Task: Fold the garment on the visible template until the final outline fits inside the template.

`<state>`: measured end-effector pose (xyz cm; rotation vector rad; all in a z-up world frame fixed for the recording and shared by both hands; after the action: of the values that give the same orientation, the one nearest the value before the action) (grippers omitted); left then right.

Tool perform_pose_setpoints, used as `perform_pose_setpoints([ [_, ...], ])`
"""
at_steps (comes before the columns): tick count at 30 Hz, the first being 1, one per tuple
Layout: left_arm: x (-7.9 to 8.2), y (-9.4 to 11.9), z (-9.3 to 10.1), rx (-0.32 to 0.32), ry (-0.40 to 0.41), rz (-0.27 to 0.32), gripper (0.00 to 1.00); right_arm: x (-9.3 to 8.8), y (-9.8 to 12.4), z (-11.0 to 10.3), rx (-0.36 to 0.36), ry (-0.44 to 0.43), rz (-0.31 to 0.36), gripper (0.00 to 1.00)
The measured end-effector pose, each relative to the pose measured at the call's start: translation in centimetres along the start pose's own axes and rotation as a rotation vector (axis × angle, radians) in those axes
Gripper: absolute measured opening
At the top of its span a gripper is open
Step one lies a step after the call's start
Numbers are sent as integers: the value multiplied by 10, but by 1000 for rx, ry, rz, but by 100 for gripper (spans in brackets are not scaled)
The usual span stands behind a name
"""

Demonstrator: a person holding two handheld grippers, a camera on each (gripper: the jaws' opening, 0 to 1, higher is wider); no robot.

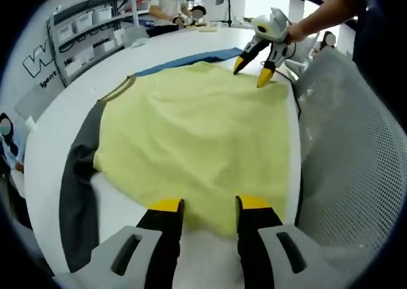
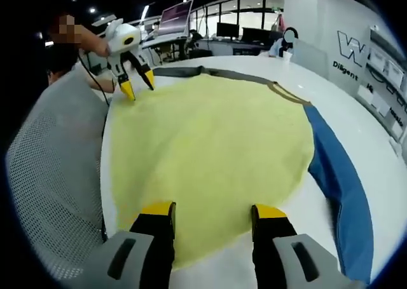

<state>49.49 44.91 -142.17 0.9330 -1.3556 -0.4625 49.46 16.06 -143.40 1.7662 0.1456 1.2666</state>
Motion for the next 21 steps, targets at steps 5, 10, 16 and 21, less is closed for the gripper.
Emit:
perform_pose_setpoints([
  [5,-3,-3,-1,-3,-25,-17,47,0,0,5,-16,15,1,47],
  [10,-4,-5,0,-12,-72,-20,52,-1,2,10,-28,29,-6,53],
  [16,-5,-5,-5,-16,-68,-20,57,-6,6,14,-31,8,-4,53],
  [21,-5,-4,-2,-26,-106,-21,56,-9,9,14,-40,-6,-1,53],
])
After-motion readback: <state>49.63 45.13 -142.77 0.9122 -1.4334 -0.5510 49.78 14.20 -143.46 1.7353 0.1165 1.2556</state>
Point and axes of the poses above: the point that each gripper's makers call its tool centre point, and the gripper's own axes: y roughly backward along the fingers, z roughly to its right, x roughly out of its top, the point moved 2 cm from there along y, roughly backward along the fingers, and after that the axes turned 4 degrees about -y, right-handed, at the moved point
